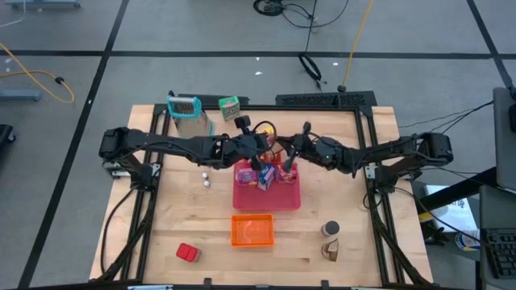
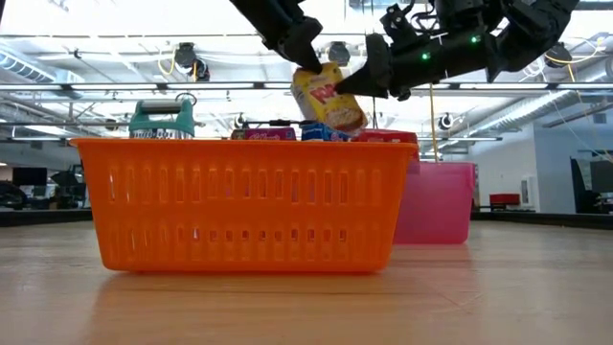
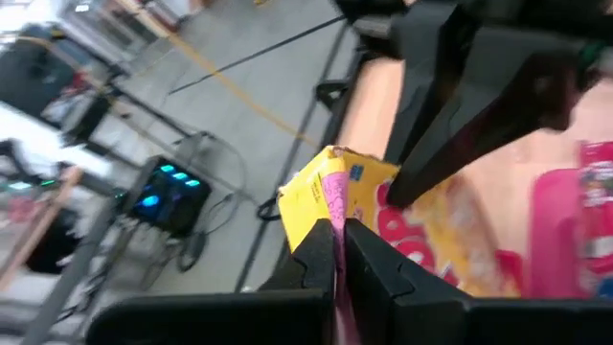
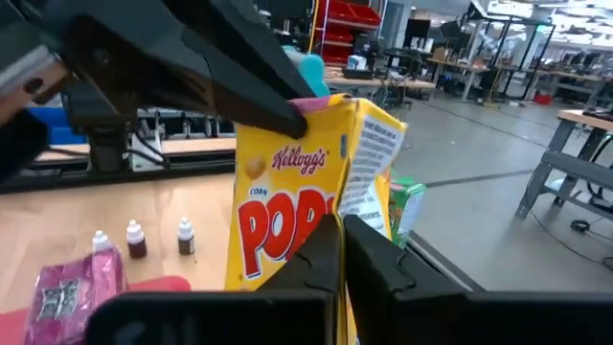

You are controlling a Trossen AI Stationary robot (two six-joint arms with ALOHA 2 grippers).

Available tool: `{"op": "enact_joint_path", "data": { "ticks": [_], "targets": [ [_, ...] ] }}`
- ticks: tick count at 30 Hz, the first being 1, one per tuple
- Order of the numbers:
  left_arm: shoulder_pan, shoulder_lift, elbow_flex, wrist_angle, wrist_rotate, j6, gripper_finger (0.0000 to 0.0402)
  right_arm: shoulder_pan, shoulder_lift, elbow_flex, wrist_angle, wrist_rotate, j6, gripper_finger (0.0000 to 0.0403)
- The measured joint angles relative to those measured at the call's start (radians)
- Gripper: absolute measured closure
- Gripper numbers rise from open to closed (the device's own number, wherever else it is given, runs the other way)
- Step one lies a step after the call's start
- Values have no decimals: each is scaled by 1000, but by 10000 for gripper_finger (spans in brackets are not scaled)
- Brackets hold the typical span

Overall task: Pick & Place Kitchen Items
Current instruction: Put the yellow cereal box into the pink bin

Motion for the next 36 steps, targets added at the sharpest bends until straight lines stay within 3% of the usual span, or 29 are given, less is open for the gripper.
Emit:
{"op": "enact_joint_path", "data": {
  "ticks": [12, 22, 28, 36],
  "targets": [
    [-12, -78, 0, -117, -201, -20, 331, 11, -142, -42, -115, 95, 1, 403],
    [-10, -155, 0, -344, -164, -245, 338, 181, -312, -174, -60, 88, 48, 403],
    [-7, -164, -1, -424, -145, -314, 347, 302, -326, -235, 44, 92, 76, 403],
    [-4, -163, -56, -422, -143, -342, 359, 441, -312, -290, 118, 243, 113, 403]
  ]
}}
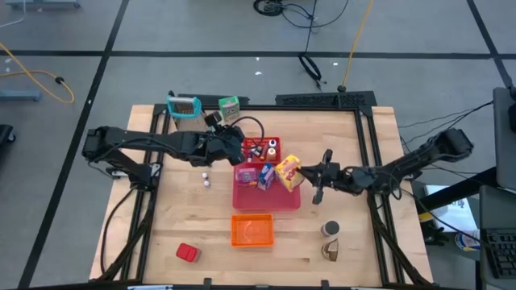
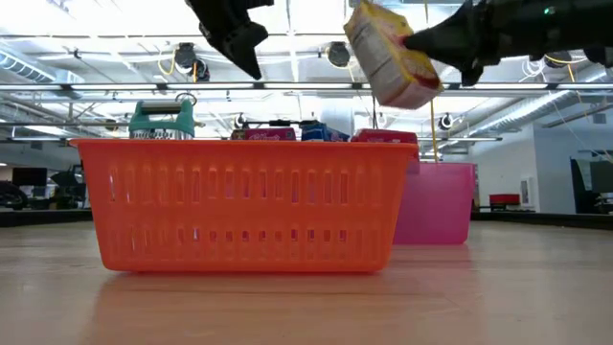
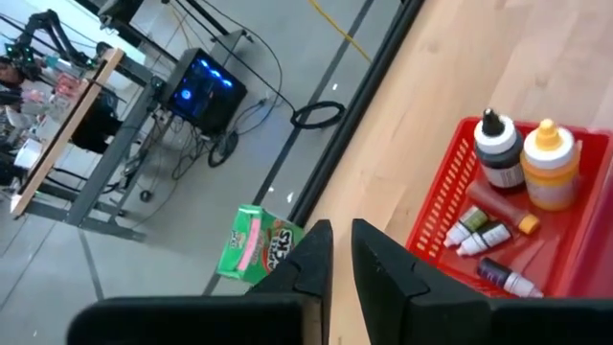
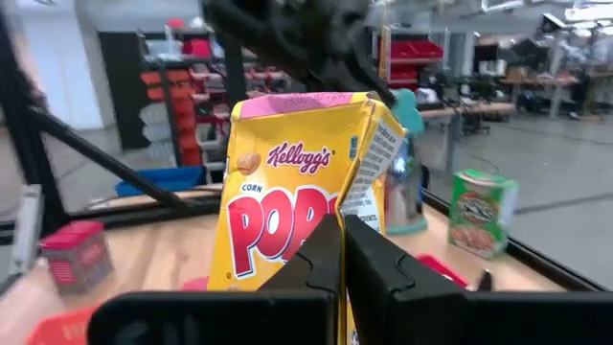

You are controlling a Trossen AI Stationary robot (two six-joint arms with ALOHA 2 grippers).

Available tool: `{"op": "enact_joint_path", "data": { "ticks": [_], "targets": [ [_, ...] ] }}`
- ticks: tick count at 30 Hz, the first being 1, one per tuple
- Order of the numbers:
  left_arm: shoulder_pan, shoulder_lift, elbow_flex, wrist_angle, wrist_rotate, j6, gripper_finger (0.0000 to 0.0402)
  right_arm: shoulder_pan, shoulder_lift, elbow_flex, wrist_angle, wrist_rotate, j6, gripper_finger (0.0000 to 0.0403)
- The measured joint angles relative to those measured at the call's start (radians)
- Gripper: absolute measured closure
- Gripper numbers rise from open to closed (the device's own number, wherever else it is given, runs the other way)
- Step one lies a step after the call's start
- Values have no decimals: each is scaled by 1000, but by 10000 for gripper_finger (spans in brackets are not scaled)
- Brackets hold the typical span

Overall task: Pick & Place Kitchen Items
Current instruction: Put the yellow cereal box into the pink bin

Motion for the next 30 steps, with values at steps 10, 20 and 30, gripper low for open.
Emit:
{"op": "enact_joint_path", "data": {
  "ticks": [10, 20, 30],
  "targets": [
    [0, 1, -40, 10, 12, -24, 360, 29, 123, 0, 189, 25, 0, 403],
    [16, 1, -40, 21, 8, 3, 360, 156, 368, 83, 259, 370, -17, 403],
    [39, 1, -40, 23, 20, 6, 360, 231, 568, 185, 305, 608, -2, 403]
  ]
}}
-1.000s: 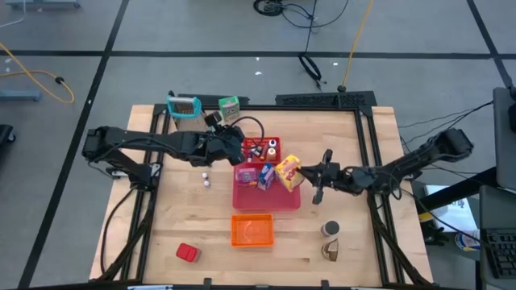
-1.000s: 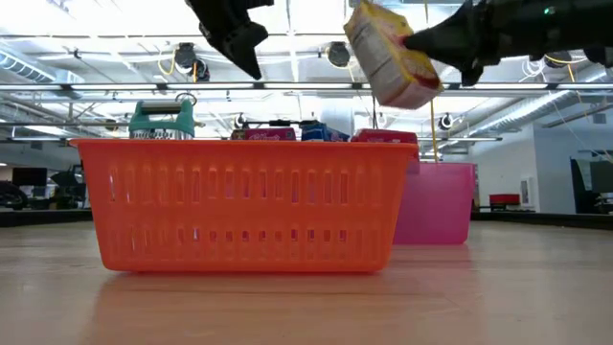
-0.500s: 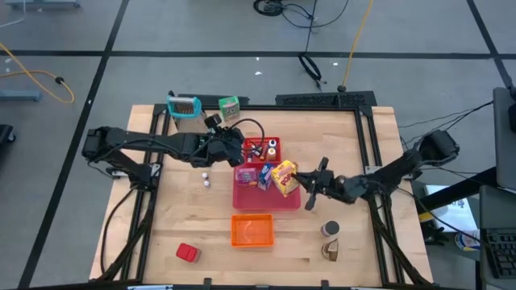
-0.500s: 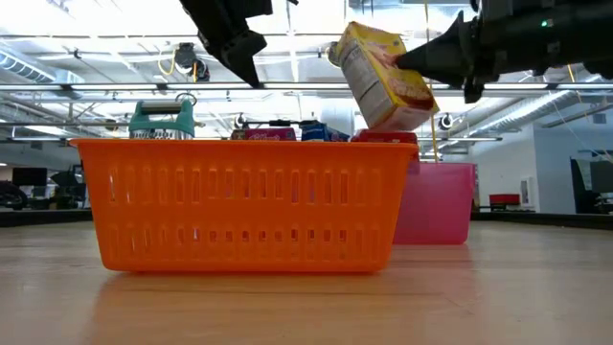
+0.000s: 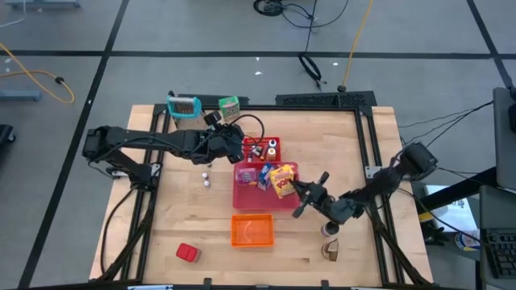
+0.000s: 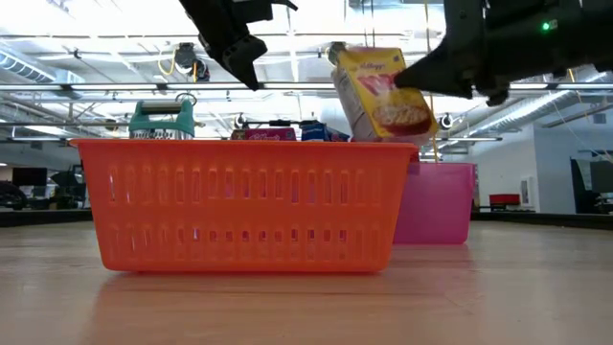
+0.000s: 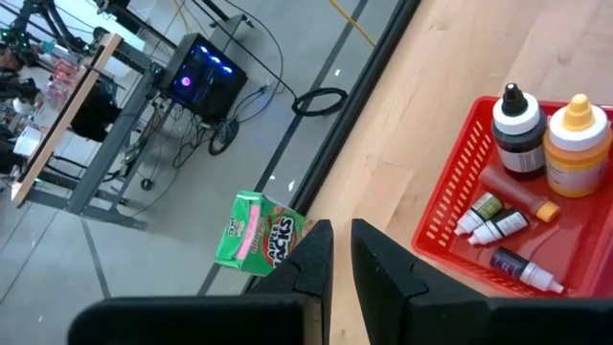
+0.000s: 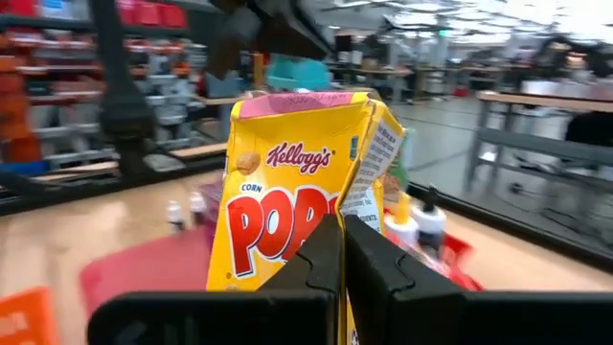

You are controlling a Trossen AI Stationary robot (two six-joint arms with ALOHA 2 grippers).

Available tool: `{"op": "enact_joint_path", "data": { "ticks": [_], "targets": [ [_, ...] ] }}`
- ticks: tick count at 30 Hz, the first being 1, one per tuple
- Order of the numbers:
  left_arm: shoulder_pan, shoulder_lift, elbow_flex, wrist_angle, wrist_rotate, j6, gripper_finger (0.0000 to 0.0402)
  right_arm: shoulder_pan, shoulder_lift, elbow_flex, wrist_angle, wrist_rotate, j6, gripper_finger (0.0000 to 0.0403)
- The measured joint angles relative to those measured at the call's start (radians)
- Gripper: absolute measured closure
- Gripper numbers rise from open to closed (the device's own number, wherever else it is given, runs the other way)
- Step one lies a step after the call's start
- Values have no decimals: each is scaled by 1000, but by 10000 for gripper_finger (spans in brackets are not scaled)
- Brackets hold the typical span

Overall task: Pick & Place Kitchen Items
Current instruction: Put the yellow cereal box into the pink bin, then put the green cereal box into the pink bin

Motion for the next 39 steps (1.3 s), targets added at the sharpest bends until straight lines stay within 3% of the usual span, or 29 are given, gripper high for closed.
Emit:
{"op": "enact_joint_path", "data": {
  "ticks": [8, 15, 29, 39],
  "targets": [
    [0, 0, 0, -1, 2, 0, 360, 43, 99, 7, 17, 148, 124, 403],
    [0, 0, 0, -2, 3, -1, 360, 42, 105, 7, 7, 147, 90, 395],
    [0, 0, 0, 12, 3, 0, 360, 24, 106, 5, -28, 139, 92, 323],
    [0, 0, 0, 13, 23, 1, 360, 8, 107, 2, 40, 46, -24, 279]
  ]
}}
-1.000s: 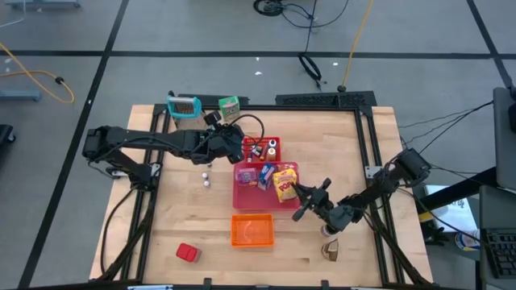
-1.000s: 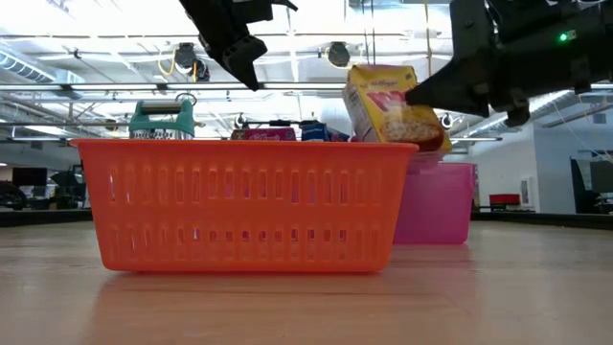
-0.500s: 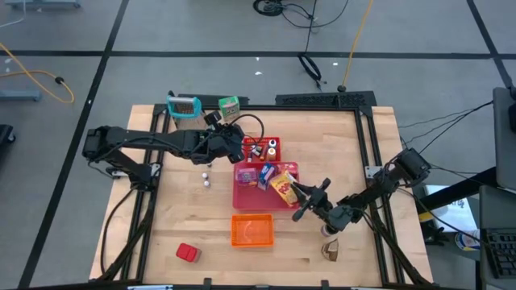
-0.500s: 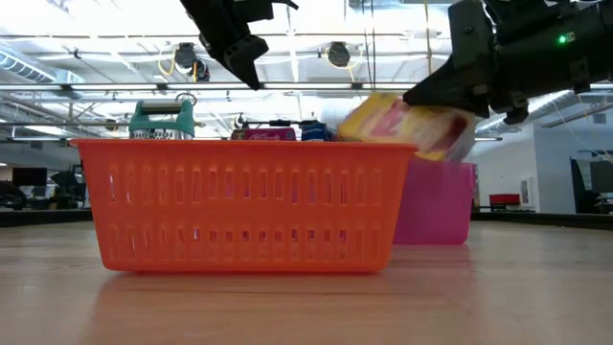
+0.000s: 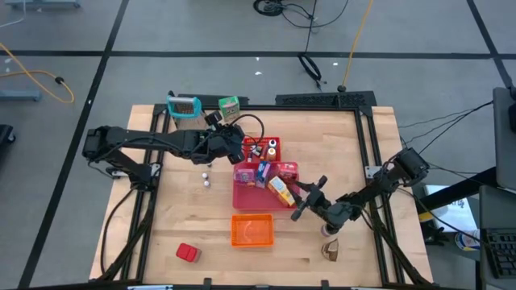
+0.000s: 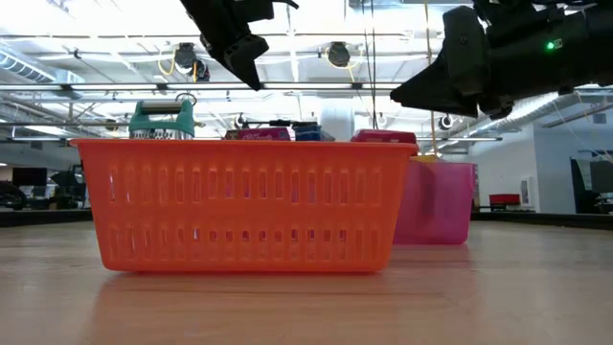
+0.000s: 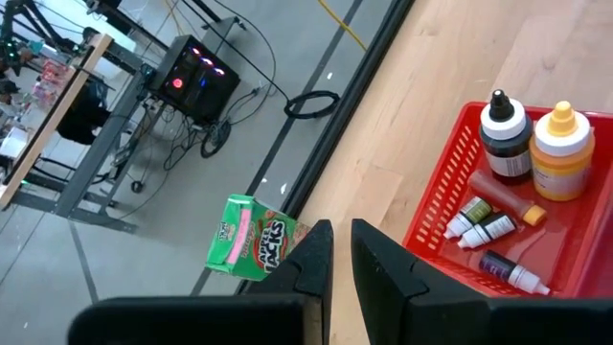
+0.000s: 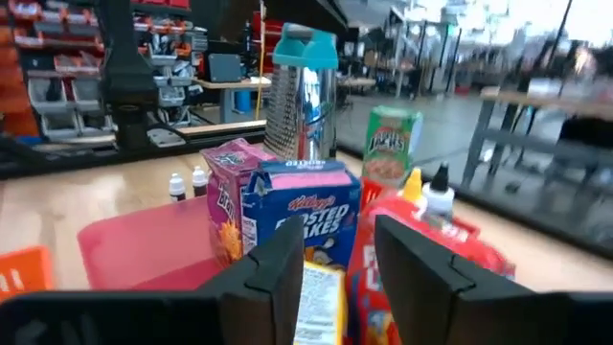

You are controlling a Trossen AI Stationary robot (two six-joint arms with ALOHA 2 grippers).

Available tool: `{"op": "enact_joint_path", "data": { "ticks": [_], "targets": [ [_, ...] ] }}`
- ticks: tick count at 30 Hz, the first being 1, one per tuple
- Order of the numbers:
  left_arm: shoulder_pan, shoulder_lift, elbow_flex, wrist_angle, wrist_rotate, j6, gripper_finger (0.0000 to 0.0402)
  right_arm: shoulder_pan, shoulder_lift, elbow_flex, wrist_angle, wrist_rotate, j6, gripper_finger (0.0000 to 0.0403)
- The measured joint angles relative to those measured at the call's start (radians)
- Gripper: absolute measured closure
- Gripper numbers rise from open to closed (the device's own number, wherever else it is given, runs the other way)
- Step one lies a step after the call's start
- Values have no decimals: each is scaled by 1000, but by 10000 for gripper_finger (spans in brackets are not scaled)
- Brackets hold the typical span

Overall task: Pick & Place Kitchen Items
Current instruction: Put the green cereal box into the pink bin

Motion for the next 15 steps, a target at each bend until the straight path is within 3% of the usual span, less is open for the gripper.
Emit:
{"op": "enact_joint_path", "data": {
  "ticks": [9, 15],
  "targets": [
    [67, 0, 0, 12, 9, 5, 360, 6, -5, -3, 285, -3, -430, 283],
    [228, 0, 0, 58, 234, 84, 360, -1, -95, -2, 325, -3, -593, 281]
  ]
}}
